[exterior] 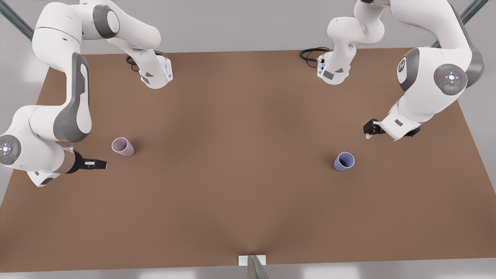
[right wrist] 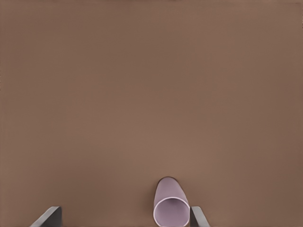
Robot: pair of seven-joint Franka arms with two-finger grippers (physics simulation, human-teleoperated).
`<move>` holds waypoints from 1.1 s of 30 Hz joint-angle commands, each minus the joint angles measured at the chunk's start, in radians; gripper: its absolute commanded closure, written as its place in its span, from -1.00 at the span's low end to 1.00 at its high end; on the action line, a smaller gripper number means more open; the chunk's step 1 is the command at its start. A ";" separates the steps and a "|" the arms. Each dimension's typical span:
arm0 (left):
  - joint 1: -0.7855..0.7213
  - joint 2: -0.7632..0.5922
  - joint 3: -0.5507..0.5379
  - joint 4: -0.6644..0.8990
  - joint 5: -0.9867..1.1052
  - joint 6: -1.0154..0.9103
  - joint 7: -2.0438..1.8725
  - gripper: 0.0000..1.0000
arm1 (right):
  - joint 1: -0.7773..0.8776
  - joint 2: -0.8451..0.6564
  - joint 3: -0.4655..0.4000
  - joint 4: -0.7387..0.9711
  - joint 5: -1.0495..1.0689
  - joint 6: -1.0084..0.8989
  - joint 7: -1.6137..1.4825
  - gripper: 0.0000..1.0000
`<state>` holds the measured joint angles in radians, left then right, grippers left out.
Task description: Stack the cups, with the pink cup at the bottom and the purple cup at the top
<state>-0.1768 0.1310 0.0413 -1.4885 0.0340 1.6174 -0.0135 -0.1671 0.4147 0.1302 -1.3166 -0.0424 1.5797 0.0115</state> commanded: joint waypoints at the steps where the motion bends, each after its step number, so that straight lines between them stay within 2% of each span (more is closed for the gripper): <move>1: -0.001 -0.001 0.000 0.001 0.003 0.029 -0.014 -1.00 | 0.000 -0.002 0.000 0.000 0.001 0.046 0.008 -1.00; 10: -0.003 0.018 0.000 -0.046 -0.042 0.018 -0.013 -1.00 | -0.002 -0.008 0.003 -0.018 0.001 0.045 0.007 -1.00; 11: -0.003 0.015 0.000 -0.059 -0.042 0.018 -0.013 -1.00 | -0.003 -0.039 0.002 -0.076 0.001 0.065 0.005 -1.00; 13: -0.004 0.009 0.000 -0.084 -0.042 0.018 -0.013 -1.00 | -0.002 -0.240 0.002 -0.417 0.001 0.262 0.005 -1.00; 16: -0.017 0.019 0.002 -0.087 -0.042 0.012 -0.013 -1.00 | -0.012 -0.312 0.000 -0.582 0.001 0.353 -0.001 -1.00; 23: -0.017 0.030 0.000 -0.092 -0.040 0.012 -0.013 -1.00 | -0.147 -0.231 -0.006 -0.619 0.003 0.361 -0.071 -1.00; 25: -0.017 0.030 0.002 -0.093 -0.042 0.010 -0.013 -1.00 | -0.147 -0.244 -0.004 -0.664 0.024 0.394 -0.070 -1.00; 27: -0.017 0.024 0.000 -0.092 -0.040 -0.004 -0.011 -1.00 | -0.135 -0.335 0.002 -0.825 0.038 0.496 -0.071 -1.00; 33: -0.017 0.030 0.002 -0.084 -0.042 -0.016 -0.013 -1.00 | -0.140 -0.323 0.002 -0.843 0.039 0.497 -0.070 -1.00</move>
<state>-0.1933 0.1616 0.0427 -1.5742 -0.0080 1.6111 -0.0225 -0.2932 0.0926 0.1321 -2.1610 -0.0074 2.0340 -0.0263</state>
